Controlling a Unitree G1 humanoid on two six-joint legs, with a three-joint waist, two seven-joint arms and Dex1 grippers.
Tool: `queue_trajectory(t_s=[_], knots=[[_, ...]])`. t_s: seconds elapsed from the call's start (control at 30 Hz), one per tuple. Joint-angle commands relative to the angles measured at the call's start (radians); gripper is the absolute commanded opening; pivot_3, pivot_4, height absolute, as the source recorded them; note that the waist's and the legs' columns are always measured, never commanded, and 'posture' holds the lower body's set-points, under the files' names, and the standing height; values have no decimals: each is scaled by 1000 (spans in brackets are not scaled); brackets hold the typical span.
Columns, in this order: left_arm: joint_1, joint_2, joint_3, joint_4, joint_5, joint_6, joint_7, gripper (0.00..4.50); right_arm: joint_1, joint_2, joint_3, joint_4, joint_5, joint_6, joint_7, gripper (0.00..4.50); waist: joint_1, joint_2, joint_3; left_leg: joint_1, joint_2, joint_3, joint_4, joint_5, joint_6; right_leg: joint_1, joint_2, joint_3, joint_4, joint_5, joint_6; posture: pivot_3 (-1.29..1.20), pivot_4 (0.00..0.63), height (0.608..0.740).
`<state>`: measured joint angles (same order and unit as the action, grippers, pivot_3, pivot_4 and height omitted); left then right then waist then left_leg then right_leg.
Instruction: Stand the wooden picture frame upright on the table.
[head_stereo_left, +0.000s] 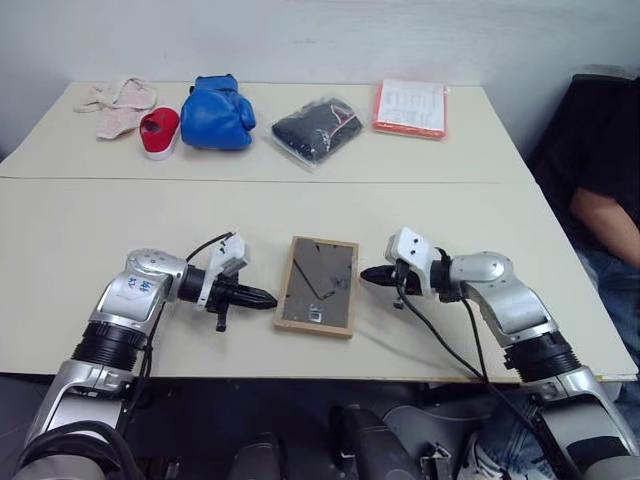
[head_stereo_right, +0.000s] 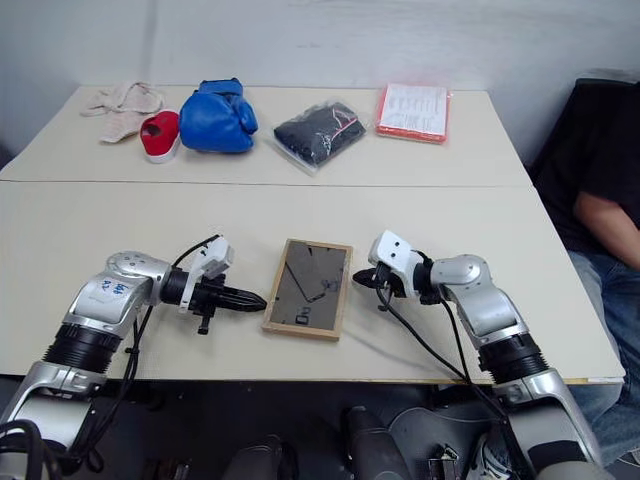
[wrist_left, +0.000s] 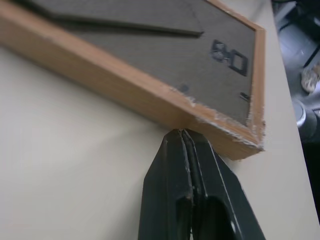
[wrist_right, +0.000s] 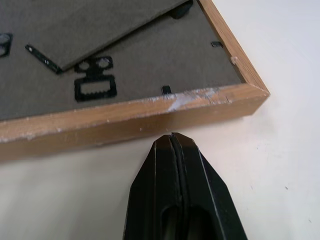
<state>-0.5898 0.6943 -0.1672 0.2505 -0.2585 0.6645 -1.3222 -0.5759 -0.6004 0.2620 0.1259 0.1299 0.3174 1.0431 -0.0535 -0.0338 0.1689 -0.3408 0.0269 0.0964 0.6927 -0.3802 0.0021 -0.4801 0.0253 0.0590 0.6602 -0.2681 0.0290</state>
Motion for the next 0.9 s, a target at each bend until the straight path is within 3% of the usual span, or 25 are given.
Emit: queue_trajectory(t_s=[0.03, 0.17, 0.4, 0.67, 0.9], knots=[[-13, 59, 45, -27, -112, 282, -30, 860, 2, -63, 12, -89, -24, -48, 73, 0, -6, 0, 0, 0, 0, 0, 0, 0, 0, 0, 0, 0, 0, 0, 0, 0, 150, 740], [-37, 61, 75, -20, -204, 497, -1, 2161, 8, -102, 31, -146, -41, -66, 118, 0, -4, 0, 0, 1, 0, -1, 0, 0, 0, 0, 0, 0, 0, 0, 0, 0, 150, 740], [-51, 11, 4, -20, -221, 597, 85, 4390, 3, -75, 85, -157, -142, -112, 80, 0, 0, 0, 0, 0, 0, -1, 2, 0, -1, 1, 0, -1, 0, 0, 0, 0, 150, 740], [-102, -140, -74, 46, -209, 626, 178, 4479, -1, -27, 115, -150, -189, -109, 47, 0, 27, 4, -5, 4, -1, -1, 4, 1, -4, 6, -1, -1, 0, 0, 0, 0, 150, 740], [-147, -208, -36, 66, -244, 664, 205, 4479, 2, -16, 107, -152, -203, -104, 42, 0, 26, 5, -7, 7, -2, -3, 5, -1, -1, 12, -2, -2, -3, 0, 1, 0, 150, 740]])
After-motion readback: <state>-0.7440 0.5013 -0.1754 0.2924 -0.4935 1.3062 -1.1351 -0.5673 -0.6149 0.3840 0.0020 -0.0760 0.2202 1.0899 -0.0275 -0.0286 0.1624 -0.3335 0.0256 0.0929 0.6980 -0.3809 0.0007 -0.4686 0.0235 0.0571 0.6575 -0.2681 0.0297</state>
